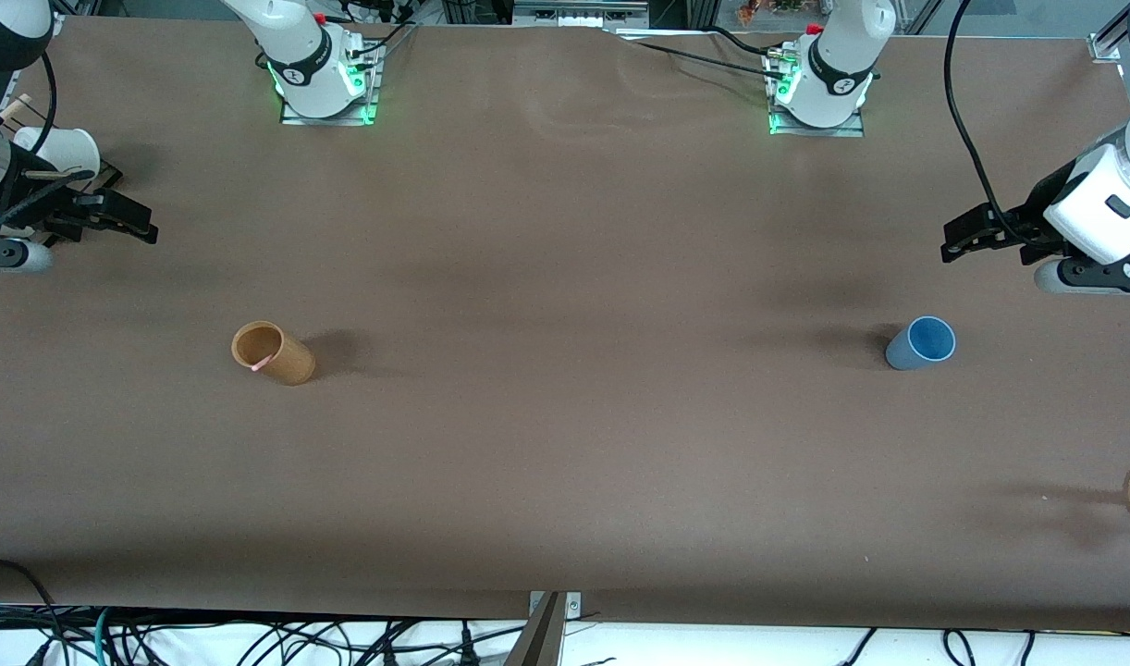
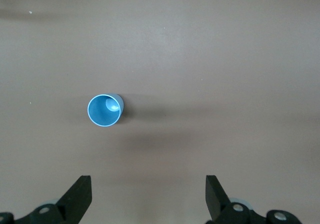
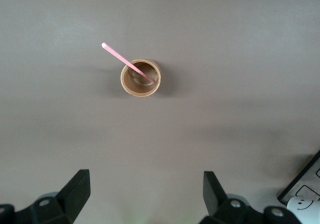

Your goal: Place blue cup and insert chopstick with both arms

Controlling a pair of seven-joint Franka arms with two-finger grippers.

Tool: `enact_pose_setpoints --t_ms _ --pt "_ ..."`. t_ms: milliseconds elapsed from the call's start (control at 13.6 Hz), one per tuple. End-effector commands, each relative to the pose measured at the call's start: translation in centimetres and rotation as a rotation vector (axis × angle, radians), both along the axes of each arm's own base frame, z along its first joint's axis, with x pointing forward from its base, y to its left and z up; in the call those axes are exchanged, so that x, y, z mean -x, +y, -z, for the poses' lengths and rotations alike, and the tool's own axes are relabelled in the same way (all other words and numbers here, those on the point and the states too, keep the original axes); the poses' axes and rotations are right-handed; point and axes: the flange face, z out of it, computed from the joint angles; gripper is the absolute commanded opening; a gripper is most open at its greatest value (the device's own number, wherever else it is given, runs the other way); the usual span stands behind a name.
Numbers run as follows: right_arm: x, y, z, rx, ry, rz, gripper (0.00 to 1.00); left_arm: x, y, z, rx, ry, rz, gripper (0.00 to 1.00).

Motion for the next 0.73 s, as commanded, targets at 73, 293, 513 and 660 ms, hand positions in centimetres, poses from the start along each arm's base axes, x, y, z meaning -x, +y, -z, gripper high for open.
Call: enact_pose_setpoints --t_ms 73,293,513,660 --pt "0.0 0.1 -0.6 0.003 0.002 -0.026 1.0 -0.2 0.0 -0.6 0.02 0.001 0.01 1.0" --pt "-0.2 -0.2 0.6 -0.028 0.029 -0.007 1.0 -0.3 0.6 -0.2 0.021 0.008 0.01 1.0" --pt "-0.3 -0.1 0.7 -0.031 0.032 -0.012 1.0 -1.2 1.1 1.8 0.023 0.041 -0.012 1.0" --pt "-0.3 0.2 1.1 -0.032 0.043 -0.031 1.0 -1.9 1.7 3.2 0.02 0.057 -0.007 1.0"
